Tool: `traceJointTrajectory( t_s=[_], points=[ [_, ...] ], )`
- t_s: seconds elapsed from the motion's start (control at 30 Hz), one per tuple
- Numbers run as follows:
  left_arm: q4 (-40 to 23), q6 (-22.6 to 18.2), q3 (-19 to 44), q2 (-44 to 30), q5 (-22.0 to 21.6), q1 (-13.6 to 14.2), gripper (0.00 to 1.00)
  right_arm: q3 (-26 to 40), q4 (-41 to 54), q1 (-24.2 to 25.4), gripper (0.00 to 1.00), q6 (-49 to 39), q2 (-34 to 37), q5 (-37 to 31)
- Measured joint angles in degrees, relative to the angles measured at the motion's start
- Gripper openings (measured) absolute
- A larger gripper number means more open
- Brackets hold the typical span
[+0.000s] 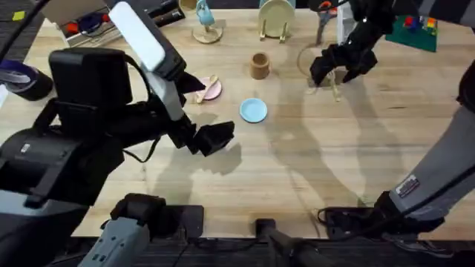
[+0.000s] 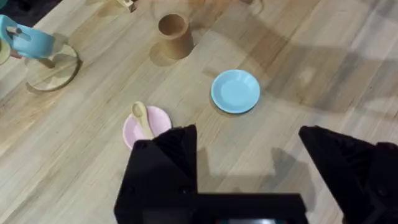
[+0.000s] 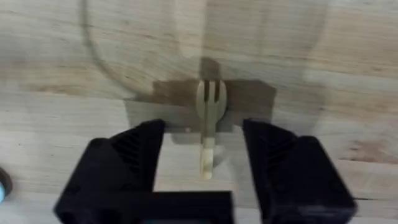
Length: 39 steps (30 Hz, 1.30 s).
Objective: Pick up a utensil and set it on the pink plate, then put the other utensil in the container.
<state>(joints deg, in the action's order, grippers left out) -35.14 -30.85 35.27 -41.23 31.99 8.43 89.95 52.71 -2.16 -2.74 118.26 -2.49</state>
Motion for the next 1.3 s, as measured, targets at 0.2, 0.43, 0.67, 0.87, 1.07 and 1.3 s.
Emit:
traceJointTrajectory(
  t_s=[0.2, 0.43, 0.67, 0.87, 1.07, 1.3],
  points=[
    [0.00, 0.00, 0.00, 0.00, 0.00, 0.00, 0.993, 0.04, 0.07, -0.25, 0.504, 0.00, 0.00, 0.14],
    [0.00, 0.00, 0.00, -0.02, 0.00, 0.00, 0.993, 0.42, 0.61, -0.30, 0.373, 0.00, 0.26, 0.19],
    [0.02, 0.00, 0.00, -0.01, 0.00, 0.00, 0.993, 0.44, 0.76, -0.30, 0.231, 0.00, 0.26, 0.36],
    [0.00, 0.00, 0.00, -0.02, 0.00, 0.00, 0.993, 0.61, 1.09, -0.32, 0.039, 0.00, 0.26, 0.58],
    [0.00, 0.00, 0.00, 0.00, -0.02, 0.00, 0.993, 0.63, 1.09, -0.32, 0.032, 0.00, 0.26, 0.58],
    [0.00, 0.00, 0.00, -0.02, 0.00, 0.00, 0.993, 0.81, 1.45, -0.32, 0.032, -0.02, 0.37, 0.58]
  ],
)
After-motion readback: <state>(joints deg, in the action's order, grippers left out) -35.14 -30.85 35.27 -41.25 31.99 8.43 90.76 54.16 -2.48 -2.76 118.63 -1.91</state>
